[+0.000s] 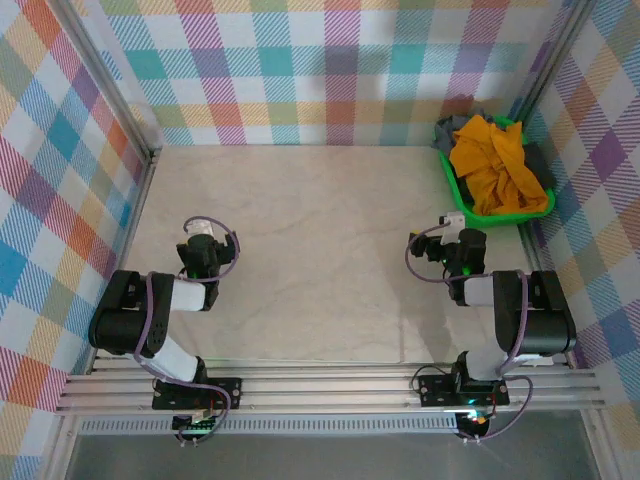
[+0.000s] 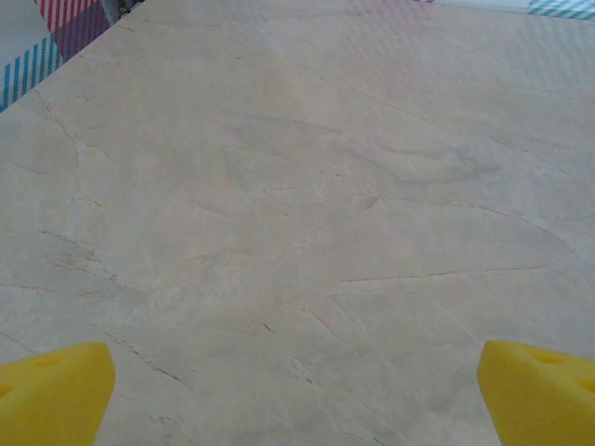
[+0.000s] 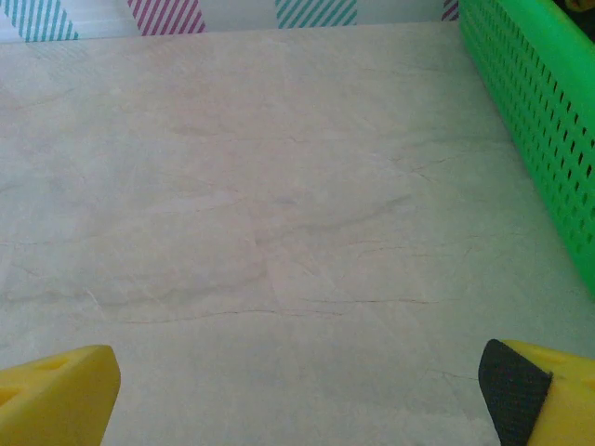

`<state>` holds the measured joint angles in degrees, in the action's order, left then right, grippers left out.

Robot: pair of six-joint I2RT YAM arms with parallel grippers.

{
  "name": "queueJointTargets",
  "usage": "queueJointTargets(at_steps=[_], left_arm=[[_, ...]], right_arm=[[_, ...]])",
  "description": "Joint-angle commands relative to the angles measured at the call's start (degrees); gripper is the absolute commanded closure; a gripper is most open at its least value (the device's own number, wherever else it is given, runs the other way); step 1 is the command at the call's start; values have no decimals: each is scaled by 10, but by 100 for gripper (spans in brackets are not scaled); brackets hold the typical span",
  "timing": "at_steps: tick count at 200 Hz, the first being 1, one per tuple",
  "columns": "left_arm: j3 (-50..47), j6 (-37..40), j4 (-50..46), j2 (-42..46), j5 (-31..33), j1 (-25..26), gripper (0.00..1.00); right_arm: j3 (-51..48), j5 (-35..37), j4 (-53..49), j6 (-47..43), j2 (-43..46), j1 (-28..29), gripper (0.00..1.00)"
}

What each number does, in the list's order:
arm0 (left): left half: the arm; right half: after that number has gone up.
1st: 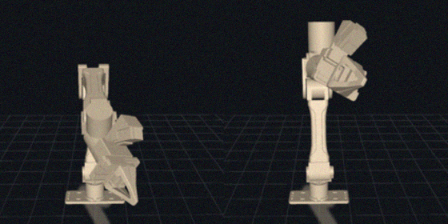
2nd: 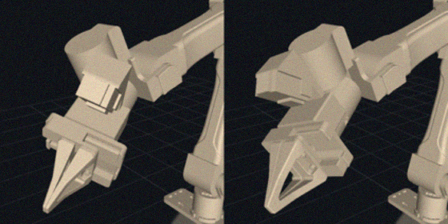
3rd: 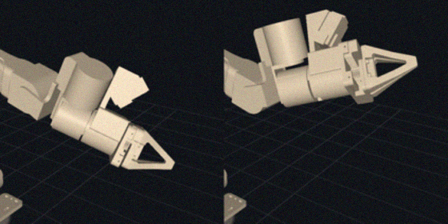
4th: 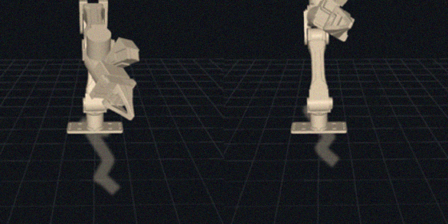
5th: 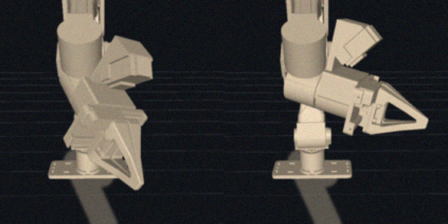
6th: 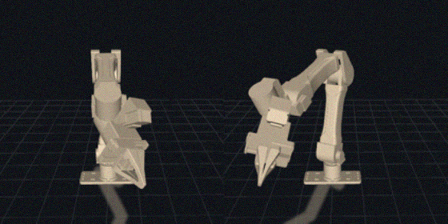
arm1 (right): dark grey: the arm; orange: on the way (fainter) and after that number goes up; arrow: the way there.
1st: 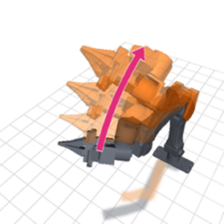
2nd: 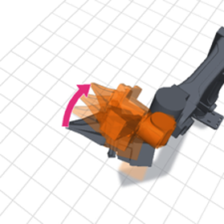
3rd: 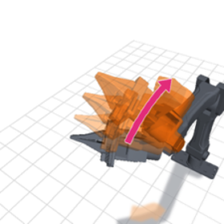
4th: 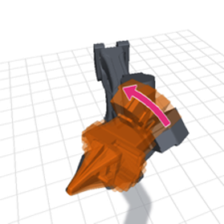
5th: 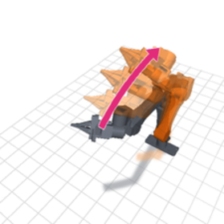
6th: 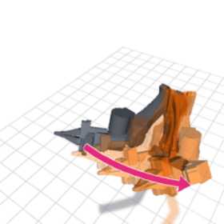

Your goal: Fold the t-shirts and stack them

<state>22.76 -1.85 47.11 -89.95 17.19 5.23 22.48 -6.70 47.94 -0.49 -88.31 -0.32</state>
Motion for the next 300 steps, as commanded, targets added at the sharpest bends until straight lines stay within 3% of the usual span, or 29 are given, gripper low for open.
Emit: queueJointTargets(at_steps=[1,93,120,131,143,161,168,176,181,188,192,202,213,229,263,300], left_arm=[[-2,5,19,5,7,4,0],[-2,5,19,6,7,4,0],[-7,5,27,10,8,4,0],[-2,21,-3,46,0,11,0],[30,45,-106,113,77,55,0],[71,6,-141,196,151,97,0],[116,-79,-229,221,176,102,0],[201,-201,-426,244,175,94,0],[263,-277,-555,249,176,89,0],[315,-358,-635,233,204,79,0],[335,-372,-655,220,177,65,0],[383,-379,-665,183,37,24,0],[445,-369,-684,145,-23,23,0],[521,-332,-691,103,-115,40,2],[613,-310,-705,64,-232,93,5],[609,-317,-677,88,-302,131,8]], right_arm=[[5,-13,10,-1,3,-4,0],[5,-12,8,0,3,-4,0],[8,56,0,9,16,7,0],[35,122,-93,-6,77,38,0],[100,180,-228,3,143,68,0],[255,162,-429,114,188,69,0],[332,138,-519,144,179,64,0],[403,159,-611,198,160,63,0],[431,188,-638,227,147,61,0],[460,175,-645,226,128,48,0],[474,166,-646,225,117,40,0],[510,178,-644,229,92,27,6],[548,212,-642,230,60,13,9],[619,224,-666,239,-3,-24,5],[728,211,-693,286,-141,-103,0],[784,227,-677,286,-265,-124,0]])
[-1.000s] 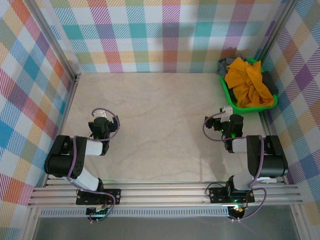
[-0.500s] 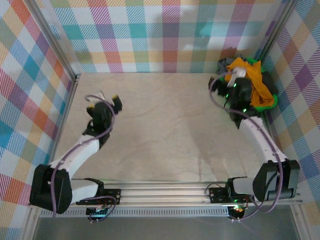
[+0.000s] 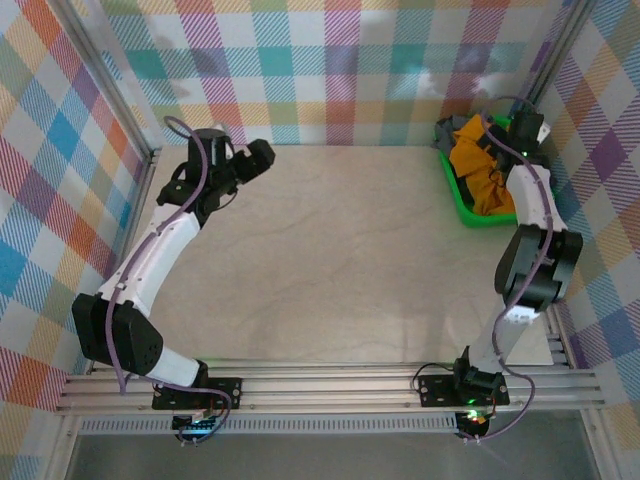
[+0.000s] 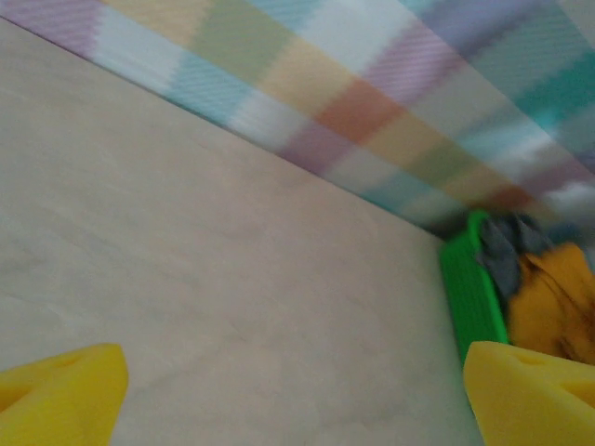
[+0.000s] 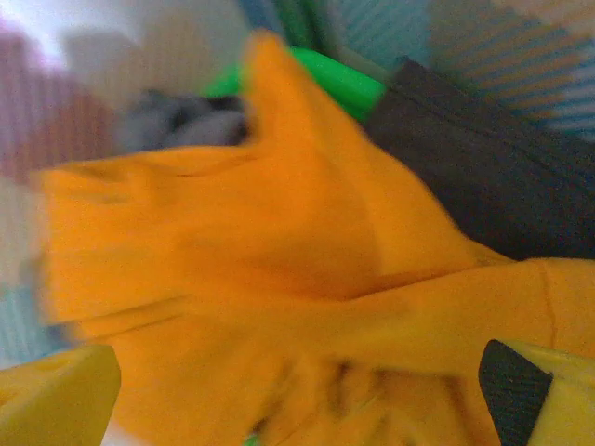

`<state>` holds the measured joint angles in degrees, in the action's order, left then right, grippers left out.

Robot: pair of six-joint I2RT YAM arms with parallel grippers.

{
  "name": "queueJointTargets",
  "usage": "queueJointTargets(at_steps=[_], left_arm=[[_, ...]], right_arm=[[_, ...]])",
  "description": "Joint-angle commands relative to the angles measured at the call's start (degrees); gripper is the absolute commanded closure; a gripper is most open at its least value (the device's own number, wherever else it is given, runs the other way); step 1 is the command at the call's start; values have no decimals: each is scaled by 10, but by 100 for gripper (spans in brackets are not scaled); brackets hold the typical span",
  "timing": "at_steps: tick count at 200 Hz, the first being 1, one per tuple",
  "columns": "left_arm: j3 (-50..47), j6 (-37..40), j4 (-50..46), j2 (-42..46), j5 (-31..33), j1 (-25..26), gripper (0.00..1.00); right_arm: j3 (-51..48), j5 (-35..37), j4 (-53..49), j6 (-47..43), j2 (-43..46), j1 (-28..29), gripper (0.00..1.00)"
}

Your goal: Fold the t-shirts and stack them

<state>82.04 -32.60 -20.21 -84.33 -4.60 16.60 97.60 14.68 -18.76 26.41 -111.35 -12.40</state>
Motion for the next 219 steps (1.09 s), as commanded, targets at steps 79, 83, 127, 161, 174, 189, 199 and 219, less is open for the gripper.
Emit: queueJointTargets(at_steps=[79,83,127,161,174,189,199,219], left_arm=[[-4,-23,-32,72,-74,38,9],[-4,-23,-31,71,-74,38,9],[-19,-36,-29,53,-64,41,9],[-11,-36,-51,37,-42,45,9],[-9,-35,-67,37,-23,45,8],[-4,-32,-91,39,5,45,7],[2,-33,-117,41,37,45,7],[17,-43,-188,46,116,45,6]], right_arm=[[-63,-41,111,40,36,-7,100],[-74,-32,119,38,53,-3,100],[-125,1,137,15,218,47,100],[-73,13,116,-46,286,115,100],[-57,23,104,-82,301,163,100],[-55,53,76,-119,313,246,100],[-67,79,51,-125,315,300,100],[-136,120,35,-121,313,406,98]])
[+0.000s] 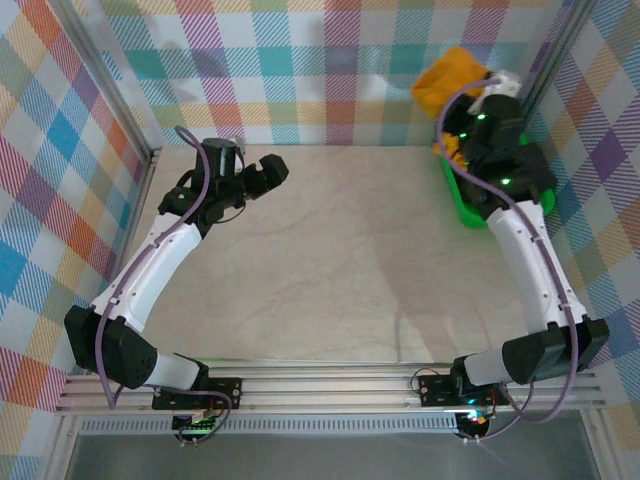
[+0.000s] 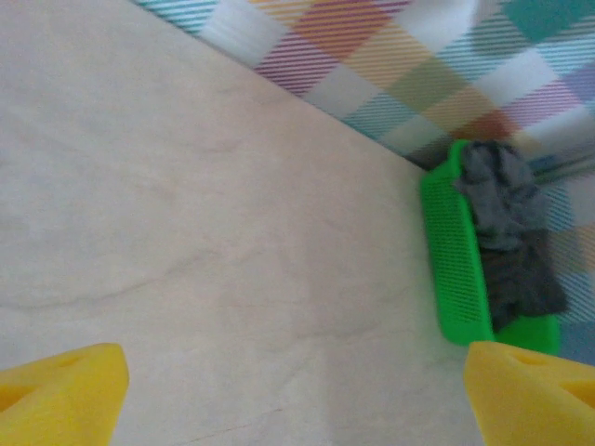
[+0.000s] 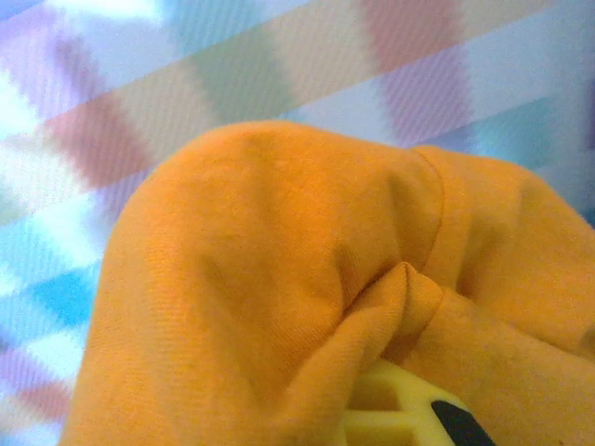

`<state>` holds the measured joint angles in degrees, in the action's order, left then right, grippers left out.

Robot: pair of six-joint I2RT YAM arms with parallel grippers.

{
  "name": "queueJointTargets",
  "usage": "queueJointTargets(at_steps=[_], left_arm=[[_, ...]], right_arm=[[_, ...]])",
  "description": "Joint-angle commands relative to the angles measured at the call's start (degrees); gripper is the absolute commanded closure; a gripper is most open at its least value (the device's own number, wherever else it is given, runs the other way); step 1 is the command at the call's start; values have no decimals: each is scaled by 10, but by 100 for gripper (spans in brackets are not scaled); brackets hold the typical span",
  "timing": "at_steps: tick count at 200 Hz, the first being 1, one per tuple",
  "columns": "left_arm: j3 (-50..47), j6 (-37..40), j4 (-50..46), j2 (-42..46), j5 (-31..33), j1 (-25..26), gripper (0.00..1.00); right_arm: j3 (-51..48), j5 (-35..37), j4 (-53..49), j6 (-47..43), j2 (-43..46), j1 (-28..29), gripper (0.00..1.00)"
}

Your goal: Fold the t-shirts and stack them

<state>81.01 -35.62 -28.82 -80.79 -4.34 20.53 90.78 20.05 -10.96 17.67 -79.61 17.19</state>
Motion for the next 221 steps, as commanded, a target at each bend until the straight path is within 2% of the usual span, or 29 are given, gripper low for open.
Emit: queueJointTargets(at_steps=[1,10,17,23,38,53,75,93,110,143,158,191,221], left_arm=[[28,-13,-107,11,118,5,6],[33,-14,-130,13,141,5,6],[34,-14,-143,15,153,5,6],[35,-15,-153,17,159,4,6],[33,-13,-172,24,162,4,6],[20,-11,-183,35,158,4,6],[-14,-13,-188,39,120,4,9],[-47,-26,-197,29,87,4,14],[-88,-52,-190,24,73,4,16],[-131,-107,-159,-2,43,-4,21],[-132,-138,-165,-14,47,-12,25],[-191,-205,-155,6,27,-61,42],[-248,-230,-123,9,-15,-85,48]], right_arm=[[-72,67,-43,-32,-4,115,97],[-109,60,-39,-28,-12,165,81],[-132,45,-39,-26,-23,206,64],[-141,33,-42,-25,-32,235,55],[-157,9,-46,-5,-38,280,39],[-183,-14,-34,21,-25,276,31],[-195,-66,-45,25,-28,228,35],[-193,-131,-80,33,-65,178,39],[-190,-177,-92,34,-102,154,44],[-157,-241,-112,9,-183,167,49],[-137,-250,-115,-19,-220,192,47],[-45,-266,-120,-36,-315,220,44],[49,-276,-131,-43,-410,236,42]])
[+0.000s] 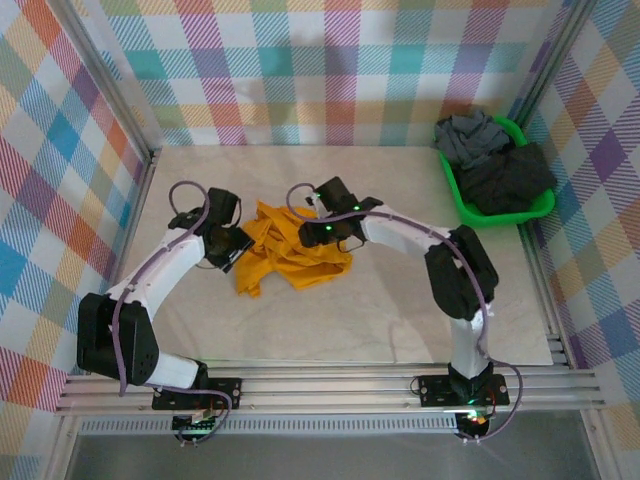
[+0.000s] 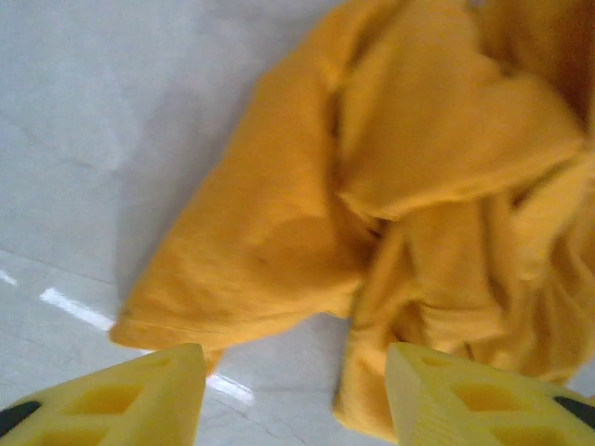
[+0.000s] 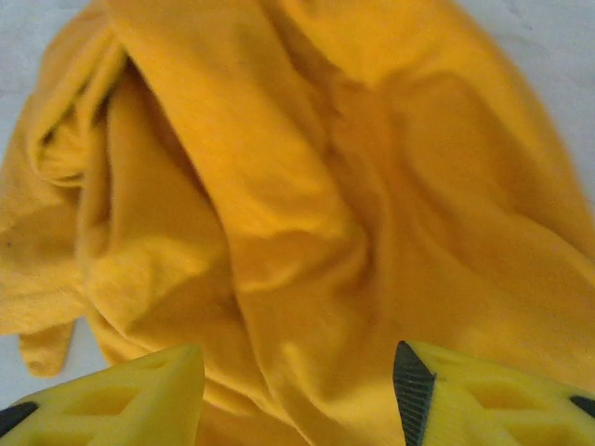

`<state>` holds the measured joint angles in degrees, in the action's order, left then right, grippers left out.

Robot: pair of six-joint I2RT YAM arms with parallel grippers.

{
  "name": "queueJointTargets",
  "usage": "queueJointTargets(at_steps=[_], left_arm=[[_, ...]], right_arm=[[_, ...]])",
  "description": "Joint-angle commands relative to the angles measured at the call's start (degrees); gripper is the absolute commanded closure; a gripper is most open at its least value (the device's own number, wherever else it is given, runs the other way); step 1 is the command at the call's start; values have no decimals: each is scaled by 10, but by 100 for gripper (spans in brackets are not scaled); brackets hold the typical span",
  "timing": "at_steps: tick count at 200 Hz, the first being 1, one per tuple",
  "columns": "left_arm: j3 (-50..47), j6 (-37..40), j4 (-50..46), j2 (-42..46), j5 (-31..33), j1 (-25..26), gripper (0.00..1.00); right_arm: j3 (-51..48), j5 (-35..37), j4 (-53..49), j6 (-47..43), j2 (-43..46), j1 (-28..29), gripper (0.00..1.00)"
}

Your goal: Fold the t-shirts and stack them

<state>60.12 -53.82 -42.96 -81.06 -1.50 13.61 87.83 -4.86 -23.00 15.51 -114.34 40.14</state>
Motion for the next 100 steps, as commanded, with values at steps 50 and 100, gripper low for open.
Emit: queueJointTargets(at_steps=[50,100], left_arm=[[-78,-62,59,-20,-101,-13,49],[-85,-52,85,-65,-95,3,40]], right_arm=[[184,18,-60,-2,-170,31,45],[228,81,-97,17,-188,33,89]])
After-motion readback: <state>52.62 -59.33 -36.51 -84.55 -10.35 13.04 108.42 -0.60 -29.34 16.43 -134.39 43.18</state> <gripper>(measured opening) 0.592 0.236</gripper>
